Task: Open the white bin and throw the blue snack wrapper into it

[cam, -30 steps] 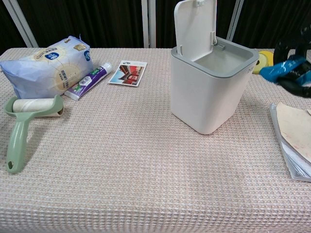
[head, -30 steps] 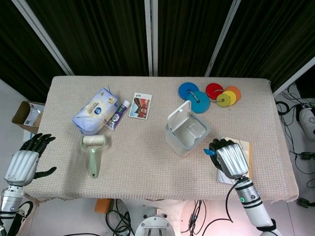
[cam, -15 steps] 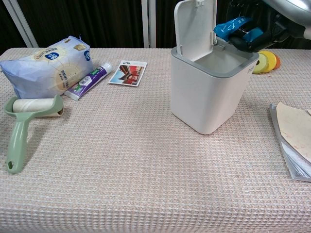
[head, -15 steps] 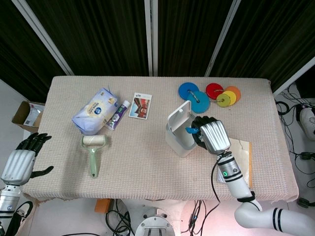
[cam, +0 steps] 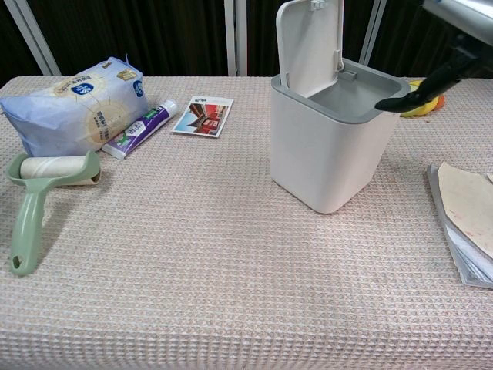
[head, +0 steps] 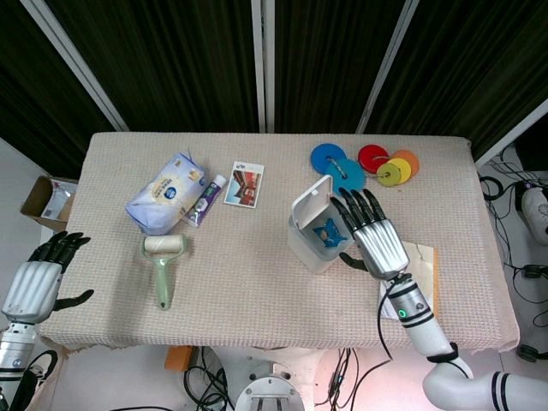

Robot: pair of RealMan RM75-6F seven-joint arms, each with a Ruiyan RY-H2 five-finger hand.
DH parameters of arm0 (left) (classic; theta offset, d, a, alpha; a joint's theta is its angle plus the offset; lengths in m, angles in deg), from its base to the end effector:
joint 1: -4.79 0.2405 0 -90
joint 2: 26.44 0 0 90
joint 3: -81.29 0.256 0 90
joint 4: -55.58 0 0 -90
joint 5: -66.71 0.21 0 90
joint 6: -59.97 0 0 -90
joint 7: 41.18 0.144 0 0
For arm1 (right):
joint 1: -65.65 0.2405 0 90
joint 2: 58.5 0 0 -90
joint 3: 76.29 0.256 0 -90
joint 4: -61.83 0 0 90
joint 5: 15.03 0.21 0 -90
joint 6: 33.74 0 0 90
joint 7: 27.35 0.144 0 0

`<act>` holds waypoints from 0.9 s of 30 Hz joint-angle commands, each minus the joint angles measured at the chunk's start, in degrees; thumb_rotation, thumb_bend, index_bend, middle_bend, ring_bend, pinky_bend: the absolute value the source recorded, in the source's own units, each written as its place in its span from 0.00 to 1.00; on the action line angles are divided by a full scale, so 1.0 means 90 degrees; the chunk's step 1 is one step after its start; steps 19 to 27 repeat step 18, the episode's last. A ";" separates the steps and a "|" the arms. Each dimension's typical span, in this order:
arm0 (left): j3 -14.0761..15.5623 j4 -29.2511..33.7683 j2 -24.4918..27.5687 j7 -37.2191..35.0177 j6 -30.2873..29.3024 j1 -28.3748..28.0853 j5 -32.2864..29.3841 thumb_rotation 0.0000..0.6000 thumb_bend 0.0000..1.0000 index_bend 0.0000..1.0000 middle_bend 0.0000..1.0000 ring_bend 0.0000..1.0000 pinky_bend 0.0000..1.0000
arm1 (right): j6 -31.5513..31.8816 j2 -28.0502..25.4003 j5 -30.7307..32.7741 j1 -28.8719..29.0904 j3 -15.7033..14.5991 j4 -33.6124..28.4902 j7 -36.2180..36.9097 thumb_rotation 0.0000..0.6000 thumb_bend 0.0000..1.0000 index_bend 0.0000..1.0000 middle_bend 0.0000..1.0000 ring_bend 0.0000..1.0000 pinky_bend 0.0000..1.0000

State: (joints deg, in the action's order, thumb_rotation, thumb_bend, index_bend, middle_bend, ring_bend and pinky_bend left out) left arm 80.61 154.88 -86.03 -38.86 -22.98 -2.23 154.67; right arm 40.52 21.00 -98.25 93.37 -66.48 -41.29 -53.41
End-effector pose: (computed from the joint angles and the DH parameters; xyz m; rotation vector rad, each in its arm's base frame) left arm -0.2866 0.1819 0.1610 -1.4838 -0.9199 -0.9070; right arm -0.1403 -0.2743 0.0642 1.6976 -0.6836 1.1681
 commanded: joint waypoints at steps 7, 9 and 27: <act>-0.0008 0.0007 0.0023 -0.0044 -0.0062 0.0017 0.0048 1.00 0.02 0.18 0.14 0.09 0.23 | 0.1908 -0.0887 -0.0022 -0.2172 -0.1353 0.0369 0.0695 1.00 0.08 0.00 0.00 0.00 0.00; -0.0015 -0.0012 0.0032 -0.0059 -0.0068 0.0018 0.0044 1.00 0.02 0.18 0.14 0.09 0.23 | 0.2117 -0.0865 0.0029 -0.2473 -0.1448 0.0860 0.1099 1.00 0.09 0.00 0.00 0.00 0.00; -0.0037 -0.0006 0.0024 -0.0030 -0.0151 0.0052 0.0047 1.00 0.02 0.18 0.14 0.09 0.23 | 0.2706 -0.0685 -0.0108 -0.3107 -0.1402 0.2023 0.1864 1.00 0.11 0.00 0.00 0.00 0.00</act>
